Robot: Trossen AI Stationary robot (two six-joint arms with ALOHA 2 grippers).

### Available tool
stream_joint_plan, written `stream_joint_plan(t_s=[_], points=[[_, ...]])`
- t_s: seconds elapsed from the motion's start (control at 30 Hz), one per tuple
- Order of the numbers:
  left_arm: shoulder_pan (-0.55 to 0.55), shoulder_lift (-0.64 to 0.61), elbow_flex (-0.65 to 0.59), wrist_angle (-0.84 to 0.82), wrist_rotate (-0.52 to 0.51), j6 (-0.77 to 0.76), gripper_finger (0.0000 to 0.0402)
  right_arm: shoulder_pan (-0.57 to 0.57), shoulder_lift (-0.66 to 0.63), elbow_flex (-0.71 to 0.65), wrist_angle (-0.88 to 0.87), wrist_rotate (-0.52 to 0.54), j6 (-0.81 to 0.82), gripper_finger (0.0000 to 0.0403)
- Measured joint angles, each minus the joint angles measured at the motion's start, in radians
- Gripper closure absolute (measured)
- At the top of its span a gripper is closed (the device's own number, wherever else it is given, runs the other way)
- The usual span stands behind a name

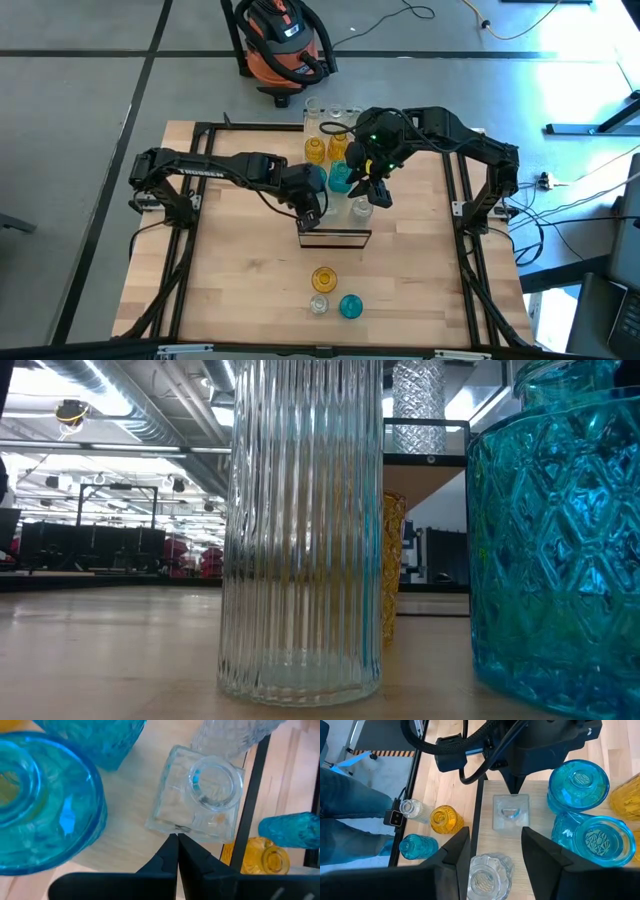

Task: Sort vases onto shelf
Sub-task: Put the transparent vase on the shelf aligned with the other transparent vase

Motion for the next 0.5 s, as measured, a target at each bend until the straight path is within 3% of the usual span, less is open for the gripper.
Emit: stream_joint_plan(t_s=[0.5], points=[[0.0,0.0,0.0,0.047,-0.001,0.001,0.0401,0.0,0.0,0.0,0.0,0.0,0.0,0.026]])
